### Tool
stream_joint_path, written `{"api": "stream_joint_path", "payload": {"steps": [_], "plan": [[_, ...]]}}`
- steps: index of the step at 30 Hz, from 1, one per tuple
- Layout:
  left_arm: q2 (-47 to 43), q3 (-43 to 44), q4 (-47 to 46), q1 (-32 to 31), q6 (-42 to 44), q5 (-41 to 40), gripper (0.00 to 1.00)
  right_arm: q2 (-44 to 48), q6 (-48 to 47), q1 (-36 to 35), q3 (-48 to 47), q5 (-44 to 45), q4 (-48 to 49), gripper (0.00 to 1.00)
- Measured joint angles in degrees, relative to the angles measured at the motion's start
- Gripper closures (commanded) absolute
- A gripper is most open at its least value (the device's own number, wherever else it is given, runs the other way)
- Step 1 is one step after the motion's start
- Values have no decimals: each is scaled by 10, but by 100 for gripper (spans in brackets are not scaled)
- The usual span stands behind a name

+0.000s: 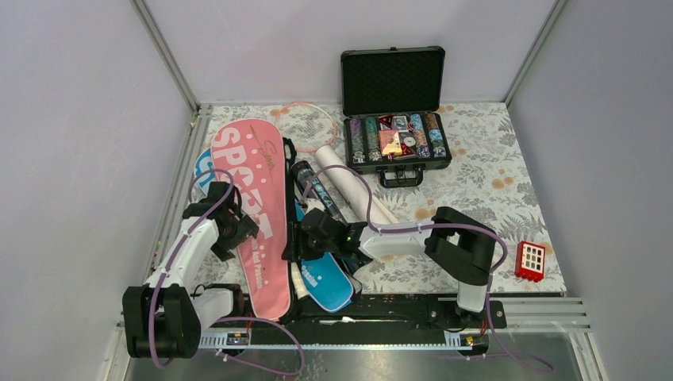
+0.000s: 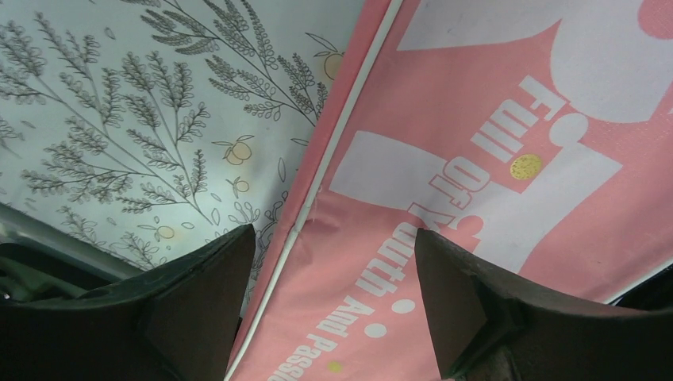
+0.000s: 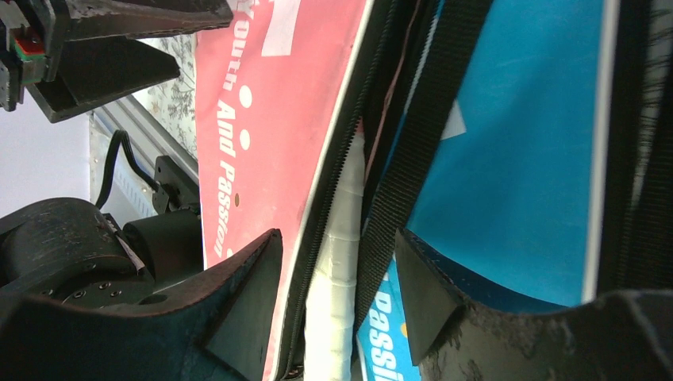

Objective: Pack up the badminton gear
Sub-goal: Place the racket in the racket bag.

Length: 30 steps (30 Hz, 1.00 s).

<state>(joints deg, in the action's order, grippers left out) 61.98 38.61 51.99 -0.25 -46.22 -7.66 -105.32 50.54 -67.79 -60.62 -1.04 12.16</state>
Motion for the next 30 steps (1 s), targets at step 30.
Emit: {"api": "stream_joint_path", "payload": {"steps": [30], "plan": [[-71,-24,-35,1,-47,82,28,-43,26,-5,-6,-21,124,48]]}}
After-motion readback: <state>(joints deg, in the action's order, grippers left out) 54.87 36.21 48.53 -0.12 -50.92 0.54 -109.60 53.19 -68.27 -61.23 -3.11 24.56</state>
